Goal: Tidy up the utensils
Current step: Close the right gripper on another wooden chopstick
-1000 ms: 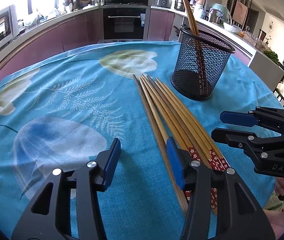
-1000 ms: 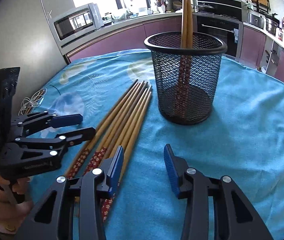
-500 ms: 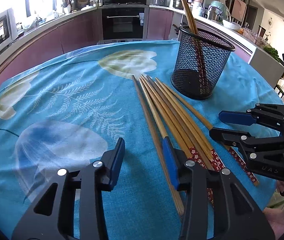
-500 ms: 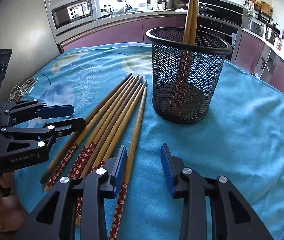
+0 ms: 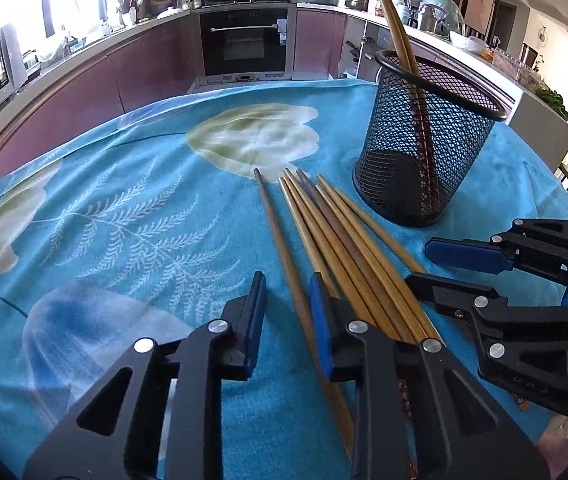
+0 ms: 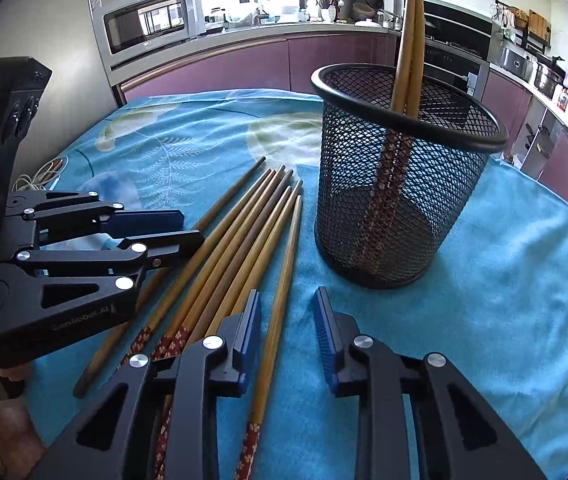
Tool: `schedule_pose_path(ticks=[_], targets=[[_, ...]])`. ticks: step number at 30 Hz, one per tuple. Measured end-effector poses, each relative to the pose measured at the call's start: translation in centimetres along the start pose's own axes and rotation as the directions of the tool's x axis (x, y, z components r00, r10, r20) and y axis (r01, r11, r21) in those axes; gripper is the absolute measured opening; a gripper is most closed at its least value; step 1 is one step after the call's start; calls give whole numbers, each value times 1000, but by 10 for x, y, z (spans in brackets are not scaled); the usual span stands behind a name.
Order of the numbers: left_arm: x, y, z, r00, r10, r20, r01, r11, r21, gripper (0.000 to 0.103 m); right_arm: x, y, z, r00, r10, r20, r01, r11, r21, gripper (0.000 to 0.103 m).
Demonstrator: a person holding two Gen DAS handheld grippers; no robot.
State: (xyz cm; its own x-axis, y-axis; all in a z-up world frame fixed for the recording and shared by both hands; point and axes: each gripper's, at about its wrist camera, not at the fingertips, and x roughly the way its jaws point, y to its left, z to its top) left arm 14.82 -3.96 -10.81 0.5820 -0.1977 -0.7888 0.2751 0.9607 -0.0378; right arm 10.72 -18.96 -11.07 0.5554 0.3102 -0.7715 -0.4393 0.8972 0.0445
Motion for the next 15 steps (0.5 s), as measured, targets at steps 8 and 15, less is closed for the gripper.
schedule_pose_path(ticks=[8, 15], targets=[[2, 2, 3, 1000, -6, 14, 7, 998, -55, 8, -3, -11, 0, 999, 41, 10, -42, 997, 68, 6], [-20, 6, -2, 998, -31, 59, 36, 996, -84, 8, -20, -15, -3, 996, 73, 43, -76, 994, 75, 6]])
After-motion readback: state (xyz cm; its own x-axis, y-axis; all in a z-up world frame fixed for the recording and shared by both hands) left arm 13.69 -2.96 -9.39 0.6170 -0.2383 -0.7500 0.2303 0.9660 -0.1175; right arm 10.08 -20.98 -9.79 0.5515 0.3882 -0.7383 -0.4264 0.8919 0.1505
